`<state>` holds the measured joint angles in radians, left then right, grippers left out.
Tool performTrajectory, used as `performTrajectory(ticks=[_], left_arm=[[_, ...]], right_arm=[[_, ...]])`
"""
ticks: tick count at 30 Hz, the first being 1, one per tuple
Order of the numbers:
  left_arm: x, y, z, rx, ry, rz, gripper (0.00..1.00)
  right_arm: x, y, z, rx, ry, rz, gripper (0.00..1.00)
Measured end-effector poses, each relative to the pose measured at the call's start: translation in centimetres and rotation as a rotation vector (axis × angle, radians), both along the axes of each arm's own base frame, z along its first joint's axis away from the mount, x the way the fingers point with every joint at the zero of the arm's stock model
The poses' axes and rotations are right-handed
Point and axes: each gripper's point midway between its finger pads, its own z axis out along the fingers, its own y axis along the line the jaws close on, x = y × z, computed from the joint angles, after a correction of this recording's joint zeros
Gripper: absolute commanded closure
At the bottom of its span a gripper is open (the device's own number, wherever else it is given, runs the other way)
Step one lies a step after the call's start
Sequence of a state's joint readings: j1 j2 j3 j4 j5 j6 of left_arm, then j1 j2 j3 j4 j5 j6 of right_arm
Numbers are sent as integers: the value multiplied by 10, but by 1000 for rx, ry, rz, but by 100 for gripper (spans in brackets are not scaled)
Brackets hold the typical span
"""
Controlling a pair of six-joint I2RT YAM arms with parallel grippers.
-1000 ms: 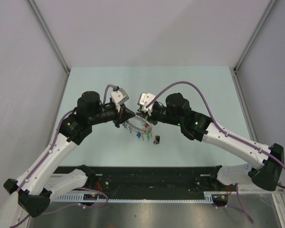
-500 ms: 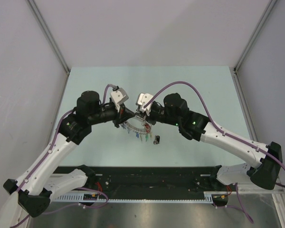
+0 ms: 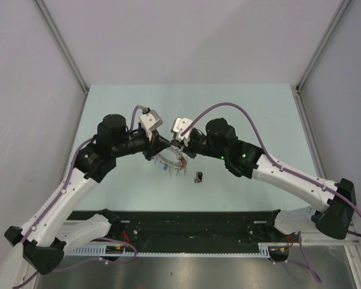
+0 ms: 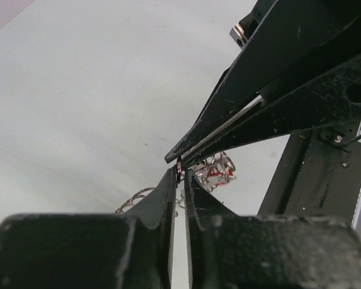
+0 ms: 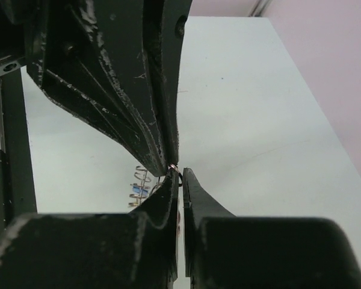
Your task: Put the keys on the keyring
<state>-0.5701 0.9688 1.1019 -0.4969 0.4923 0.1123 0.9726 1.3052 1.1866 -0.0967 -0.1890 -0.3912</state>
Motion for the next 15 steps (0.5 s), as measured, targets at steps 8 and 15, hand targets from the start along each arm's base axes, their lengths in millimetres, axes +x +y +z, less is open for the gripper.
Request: performTrajectory(ticks=[8,15], left_arm=[[-7,13,36,-128,-182,66,53],[-8,27,43,-259,-334,147,53]], right_arm=[[11,-6,3,120,85,-32,100],[18,-31,6,308,187,-53,100]])
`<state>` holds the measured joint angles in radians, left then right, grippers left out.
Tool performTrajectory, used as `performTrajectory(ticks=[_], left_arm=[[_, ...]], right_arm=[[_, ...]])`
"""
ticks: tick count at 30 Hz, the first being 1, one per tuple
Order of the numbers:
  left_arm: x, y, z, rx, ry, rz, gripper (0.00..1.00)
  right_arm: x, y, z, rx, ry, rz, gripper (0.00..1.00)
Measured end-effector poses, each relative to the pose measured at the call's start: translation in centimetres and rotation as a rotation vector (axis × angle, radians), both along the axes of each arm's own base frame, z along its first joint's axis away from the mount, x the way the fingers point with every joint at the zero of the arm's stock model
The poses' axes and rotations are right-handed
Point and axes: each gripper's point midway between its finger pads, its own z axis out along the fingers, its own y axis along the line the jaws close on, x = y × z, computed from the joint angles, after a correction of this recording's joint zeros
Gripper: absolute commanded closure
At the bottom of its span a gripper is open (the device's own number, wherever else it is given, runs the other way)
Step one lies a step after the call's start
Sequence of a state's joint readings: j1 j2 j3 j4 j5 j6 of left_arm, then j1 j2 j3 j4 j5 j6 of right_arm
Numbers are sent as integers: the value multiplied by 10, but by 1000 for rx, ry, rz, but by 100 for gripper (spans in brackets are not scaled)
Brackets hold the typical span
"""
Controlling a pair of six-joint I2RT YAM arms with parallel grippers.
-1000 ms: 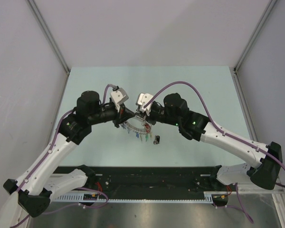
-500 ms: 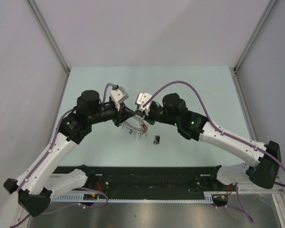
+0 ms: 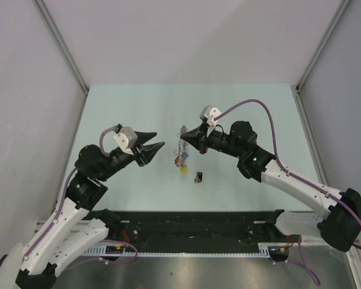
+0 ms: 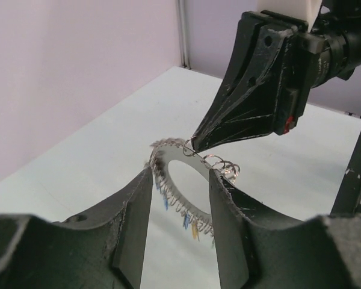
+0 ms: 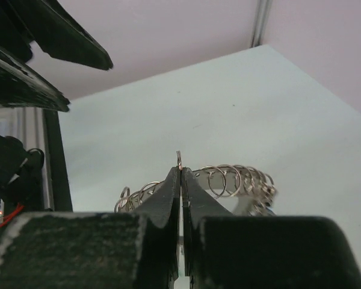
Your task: Put the keys on the keyring
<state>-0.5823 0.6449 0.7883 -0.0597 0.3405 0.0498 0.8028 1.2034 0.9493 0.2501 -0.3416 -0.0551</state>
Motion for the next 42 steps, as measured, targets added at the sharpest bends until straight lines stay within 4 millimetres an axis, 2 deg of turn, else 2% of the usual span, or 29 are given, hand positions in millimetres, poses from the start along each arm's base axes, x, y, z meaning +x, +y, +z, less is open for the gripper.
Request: performTrajectory(ticks=[5,12,20,25,30,36,42], left_arm=[[10,-8,-4,-31,-6,-4,53],[16,-21,-13,-52,2,-45,55],[18,-25,-3,-82,-32,-90,56],[8,-29,3,-86,-60,-161,58],[-4,-39,1,-77,-52,-260,65],[-9,-49,-7,-66,-21,-344,73],[-13,-54,-1,-74,-22,-387,77]], right_arm=[[-2,-8,14,118,17,43,100],[-9,-14,33,197,4,136,100],[-23,-21,44,236,-14,254,100],[-32,-22,49,245,-30,312,100],[-38,-21,52,253,-41,354,100],[-41,-19,49,255,-27,390,100],[-43,-17,49,265,-18,414,100]])
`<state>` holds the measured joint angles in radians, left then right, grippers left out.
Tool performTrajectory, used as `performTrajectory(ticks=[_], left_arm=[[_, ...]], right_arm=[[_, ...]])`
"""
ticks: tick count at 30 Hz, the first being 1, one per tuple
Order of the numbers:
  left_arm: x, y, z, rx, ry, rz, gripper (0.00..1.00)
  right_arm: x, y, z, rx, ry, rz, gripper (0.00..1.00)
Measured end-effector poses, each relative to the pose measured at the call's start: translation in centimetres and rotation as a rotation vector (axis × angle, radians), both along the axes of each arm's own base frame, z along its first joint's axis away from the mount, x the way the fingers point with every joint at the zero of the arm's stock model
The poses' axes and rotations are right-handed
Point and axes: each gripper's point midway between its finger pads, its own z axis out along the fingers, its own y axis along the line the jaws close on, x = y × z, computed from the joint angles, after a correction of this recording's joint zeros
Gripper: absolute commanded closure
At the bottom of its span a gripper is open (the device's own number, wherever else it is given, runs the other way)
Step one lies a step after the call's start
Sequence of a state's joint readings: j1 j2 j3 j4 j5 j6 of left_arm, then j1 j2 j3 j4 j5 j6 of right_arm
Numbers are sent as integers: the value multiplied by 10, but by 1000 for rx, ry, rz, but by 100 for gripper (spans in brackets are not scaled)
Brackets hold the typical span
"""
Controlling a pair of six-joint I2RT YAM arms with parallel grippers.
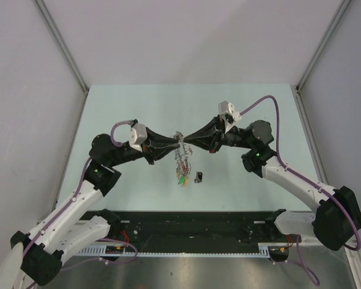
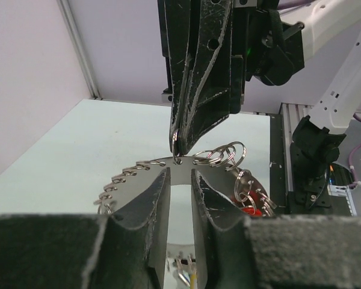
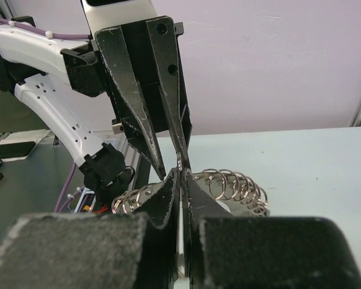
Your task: Put the keys on the keyring
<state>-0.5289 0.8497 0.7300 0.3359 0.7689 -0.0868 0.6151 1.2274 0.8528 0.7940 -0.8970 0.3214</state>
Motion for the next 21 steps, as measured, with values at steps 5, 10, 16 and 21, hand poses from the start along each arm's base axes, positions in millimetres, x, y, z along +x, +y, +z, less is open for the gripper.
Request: performTrajectory(ticks=[5,10,16,21], left_arm=[[-2,-2,0,-2,8,-17,80],[-1,-6,-2,-1,19,-29,82],[-1,-8,-1,-8,31,-35,84],[-1,-8,2,-24,48,-39,85]], right_arm=[[0,1,0,3,5,6,100],[-1,2,1,10,0,10,100],[-2,2,2,15,-9,17,100],[-3,2,4,21,-19,21,100]])
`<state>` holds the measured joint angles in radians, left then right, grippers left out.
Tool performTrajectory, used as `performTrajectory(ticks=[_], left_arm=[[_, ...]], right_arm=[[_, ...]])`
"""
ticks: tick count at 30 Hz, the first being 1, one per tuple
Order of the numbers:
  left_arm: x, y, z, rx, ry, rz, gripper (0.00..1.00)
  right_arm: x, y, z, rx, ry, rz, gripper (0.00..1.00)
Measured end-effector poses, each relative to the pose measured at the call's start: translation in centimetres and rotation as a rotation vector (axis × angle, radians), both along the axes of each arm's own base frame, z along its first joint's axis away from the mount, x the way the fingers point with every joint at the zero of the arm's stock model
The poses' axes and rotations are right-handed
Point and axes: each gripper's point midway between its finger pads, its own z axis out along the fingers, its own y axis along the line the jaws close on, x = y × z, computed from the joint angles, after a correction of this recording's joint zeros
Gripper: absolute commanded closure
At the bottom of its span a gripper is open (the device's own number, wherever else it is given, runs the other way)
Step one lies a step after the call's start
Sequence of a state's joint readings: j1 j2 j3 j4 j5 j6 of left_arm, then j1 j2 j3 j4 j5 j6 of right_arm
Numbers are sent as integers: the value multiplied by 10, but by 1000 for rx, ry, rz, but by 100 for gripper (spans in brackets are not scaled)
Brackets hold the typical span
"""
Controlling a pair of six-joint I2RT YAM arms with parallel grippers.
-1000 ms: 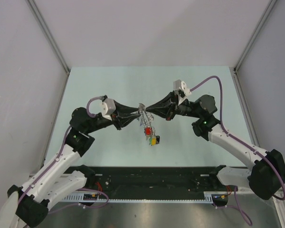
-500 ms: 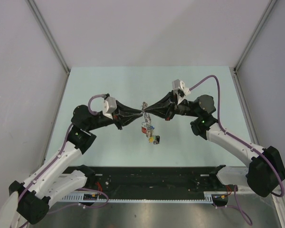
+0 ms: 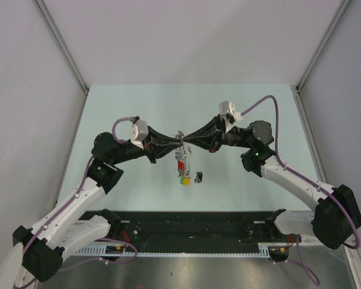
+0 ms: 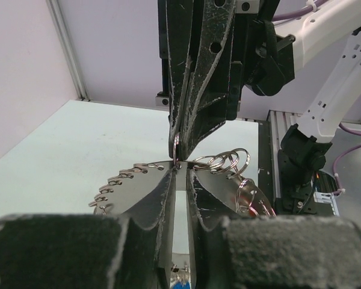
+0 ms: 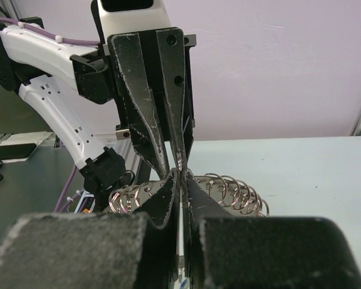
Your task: Put the keys on the keyring
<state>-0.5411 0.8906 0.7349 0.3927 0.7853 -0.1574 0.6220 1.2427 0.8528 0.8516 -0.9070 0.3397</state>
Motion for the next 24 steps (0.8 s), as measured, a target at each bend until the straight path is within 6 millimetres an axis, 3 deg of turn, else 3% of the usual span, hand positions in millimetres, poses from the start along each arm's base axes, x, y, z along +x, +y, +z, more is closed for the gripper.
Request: performTrajectory(ticks=[15,24], left_arm=[[-5,-1,27,-95,-29,-20,86],[-3,1,19,-96,-14,4,77]], right_arm=[[-4,2,-3,-8,-4,29,100],[-4,2,-3,-8,-1,31,100]])
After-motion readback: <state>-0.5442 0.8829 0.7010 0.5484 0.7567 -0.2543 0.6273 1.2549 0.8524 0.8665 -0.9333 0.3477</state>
